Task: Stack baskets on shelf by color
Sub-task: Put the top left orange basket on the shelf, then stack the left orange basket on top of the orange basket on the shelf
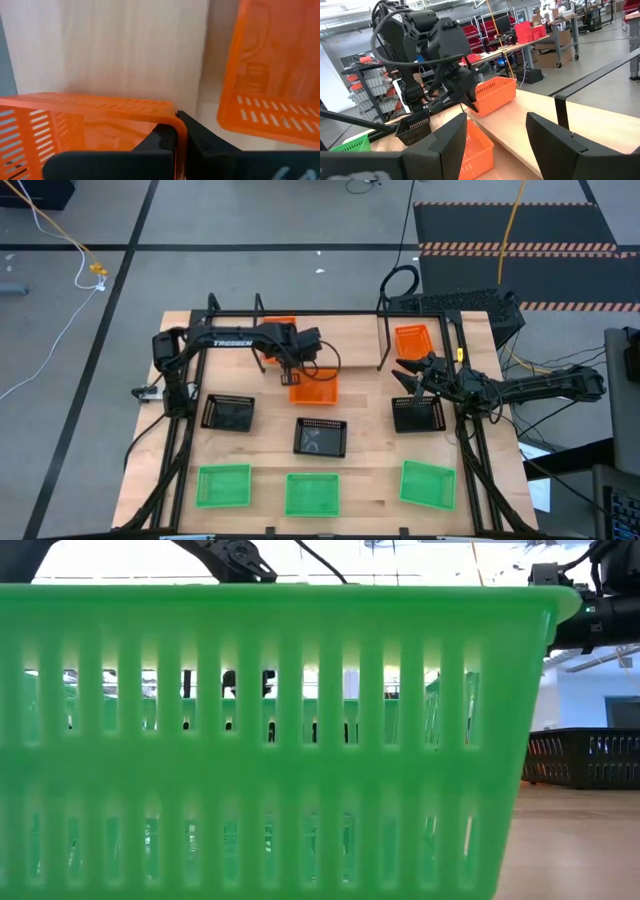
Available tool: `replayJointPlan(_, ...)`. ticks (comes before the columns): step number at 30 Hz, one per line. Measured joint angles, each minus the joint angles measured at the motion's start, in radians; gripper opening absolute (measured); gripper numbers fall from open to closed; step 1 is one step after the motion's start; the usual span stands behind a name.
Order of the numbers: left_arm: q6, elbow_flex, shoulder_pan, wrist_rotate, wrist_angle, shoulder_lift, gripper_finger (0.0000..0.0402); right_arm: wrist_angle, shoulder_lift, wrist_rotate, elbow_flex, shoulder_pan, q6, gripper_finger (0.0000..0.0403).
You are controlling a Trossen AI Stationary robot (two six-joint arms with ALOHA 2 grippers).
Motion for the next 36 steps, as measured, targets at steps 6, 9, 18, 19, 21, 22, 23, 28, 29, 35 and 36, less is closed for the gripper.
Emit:
replayJointPlan(6,0.001,0.0,-0.001,-0.001,0.055,0.0,0.0022,0.0,0.0,0.0,0.0,0.0,0.001,0.0199)
replayJointPlan(9,0.012,0.0,-0.002,0.0,0.059,0.0,0.0047,0.0,0.0,0.0,0.0,0.0,0.001,0.0199)
replayJointPlan(18,0.001,0.004,-0.01,-0.07,0.048,-0.014,0.0125,0.0,0.0,0.0,0.0,0.0,0.001,0.0199)
replayJointPlan(19,0.002,0.013,-0.012,-0.088,0.037,-0.02,0.0133,-0.001,0.0,-0.001,0.0,0.0,0.0,0.0199)
replayJointPlan(21,0.021,0.039,-0.02,-0.123,0.007,-0.032,0.0146,-0.001,0.0,-0.001,0.0,0.0,-0.001,0.0199)
replayJointPlan(22,0.04,0.055,-0.026,-0.126,-0.009,-0.043,0.0152,-0.002,0.0,-0.001,0.0,0.0,-0.001,0.0199)
replayJointPlan(23,0.065,0.069,-0.034,-0.126,-0.028,-0.056,0.0156,-0.002,0.0,-0.001,0.0,0.0,-0.001,0.0199)
replayJointPlan(28,0.22,0.086,-0.102,-0.124,-0.036,-0.109,0.0161,-0.005,0.0,-0.001,0.0,0.0,-0.008,0.0199)
replayJointPlan(29,0.246,0.086,-0.117,-0.119,-0.029,-0.115,0.0161,-0.009,0.0,-0.001,0.0,0.0,-0.009,0.0199)
replayJointPlan(35,0.287,0.086,-0.219,-0.09,-0.021,-0.113,0.0161,-0.014,0.005,-0.002,0.0,0.0,0.002,0.0199)
replayJointPlan(36,0.287,0.085,-0.237,-0.09,-0.022,-0.111,0.0161,-0.015,0.005,-0.002,0.0,0.0,0.001,0.0199)
